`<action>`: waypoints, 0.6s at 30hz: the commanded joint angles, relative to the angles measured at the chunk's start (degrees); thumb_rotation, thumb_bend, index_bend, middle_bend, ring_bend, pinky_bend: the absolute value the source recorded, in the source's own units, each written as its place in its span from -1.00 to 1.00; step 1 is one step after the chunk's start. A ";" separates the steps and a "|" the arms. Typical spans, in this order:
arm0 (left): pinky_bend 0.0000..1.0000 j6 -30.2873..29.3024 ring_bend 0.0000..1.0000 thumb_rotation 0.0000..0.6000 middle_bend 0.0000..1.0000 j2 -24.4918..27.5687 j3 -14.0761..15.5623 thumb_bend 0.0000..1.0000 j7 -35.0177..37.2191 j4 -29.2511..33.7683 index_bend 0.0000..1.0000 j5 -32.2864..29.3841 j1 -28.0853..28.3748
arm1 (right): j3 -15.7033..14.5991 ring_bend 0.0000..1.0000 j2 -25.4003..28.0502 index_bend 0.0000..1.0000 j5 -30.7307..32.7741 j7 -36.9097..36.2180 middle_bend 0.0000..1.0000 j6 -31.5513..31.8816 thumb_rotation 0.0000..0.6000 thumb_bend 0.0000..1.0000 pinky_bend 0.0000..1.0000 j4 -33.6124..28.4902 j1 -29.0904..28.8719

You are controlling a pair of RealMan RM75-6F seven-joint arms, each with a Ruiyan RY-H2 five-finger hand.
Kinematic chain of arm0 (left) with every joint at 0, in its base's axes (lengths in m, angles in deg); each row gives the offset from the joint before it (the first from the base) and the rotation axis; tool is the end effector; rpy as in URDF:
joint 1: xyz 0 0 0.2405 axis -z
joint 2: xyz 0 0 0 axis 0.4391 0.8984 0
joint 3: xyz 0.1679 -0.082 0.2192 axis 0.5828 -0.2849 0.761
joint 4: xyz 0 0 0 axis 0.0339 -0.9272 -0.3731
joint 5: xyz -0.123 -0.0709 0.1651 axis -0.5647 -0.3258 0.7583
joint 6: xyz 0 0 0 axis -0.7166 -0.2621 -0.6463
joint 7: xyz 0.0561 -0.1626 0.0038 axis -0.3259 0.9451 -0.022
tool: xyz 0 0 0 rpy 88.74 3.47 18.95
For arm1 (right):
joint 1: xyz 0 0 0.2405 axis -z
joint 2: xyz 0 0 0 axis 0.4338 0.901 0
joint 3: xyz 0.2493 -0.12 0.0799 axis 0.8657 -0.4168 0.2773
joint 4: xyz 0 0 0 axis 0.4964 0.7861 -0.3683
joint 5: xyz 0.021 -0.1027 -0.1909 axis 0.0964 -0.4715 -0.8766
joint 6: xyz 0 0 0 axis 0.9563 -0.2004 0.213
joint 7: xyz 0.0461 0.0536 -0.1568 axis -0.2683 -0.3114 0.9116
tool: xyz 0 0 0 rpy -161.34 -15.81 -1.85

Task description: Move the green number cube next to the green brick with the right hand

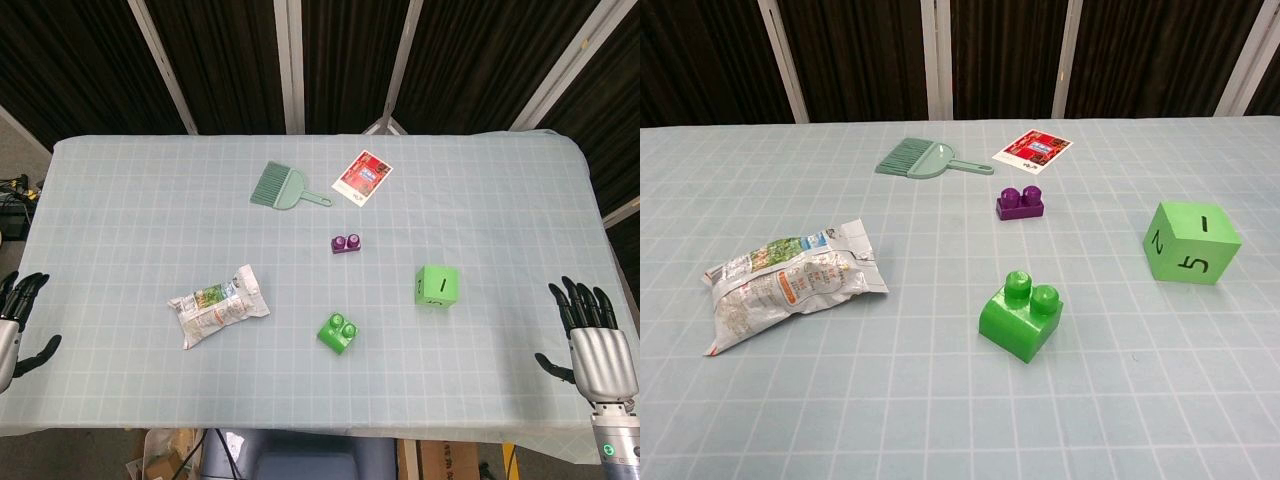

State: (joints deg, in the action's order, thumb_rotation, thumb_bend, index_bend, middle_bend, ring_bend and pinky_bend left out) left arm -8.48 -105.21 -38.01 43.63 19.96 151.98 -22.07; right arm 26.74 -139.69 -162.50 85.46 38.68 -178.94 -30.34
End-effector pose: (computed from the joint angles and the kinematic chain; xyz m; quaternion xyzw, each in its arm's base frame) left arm -0.3370 0.2068 0.1763 -0.6024 -0.3296 -0.4011 0.6063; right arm -0.3414 -0.2159 0.1636 0.6039 -0.3487 0.3733 0.6119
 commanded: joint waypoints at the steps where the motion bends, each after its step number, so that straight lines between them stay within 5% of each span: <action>1: -0.67 0.22 -0.90 1.00 -0.80 -0.07 -0.06 -0.33 -0.06 -0.05 -0.80 -0.14 0.11 | -0.02 -1.00 -0.09 -0.85 0.13 0.38 -1.00 -0.18 1.00 -0.86 -1.00 -0.03 -0.06; 18: -0.67 -0.30 -0.90 1.00 -0.80 -0.08 -0.11 -0.33 -0.04 -0.03 -0.80 -0.06 -0.12 | -0.86 -1.00 -0.43 -0.85 -1.65 0.44 -1.00 -0.48 1.00 -0.86 -1.00 0.46 -0.43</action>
State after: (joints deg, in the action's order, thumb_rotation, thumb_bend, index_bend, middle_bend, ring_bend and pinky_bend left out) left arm -8.84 -105.33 -38.13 43.61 19.91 151.96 -22.20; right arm 25.92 -140.09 -164.11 85.90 38.16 -178.50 -30.80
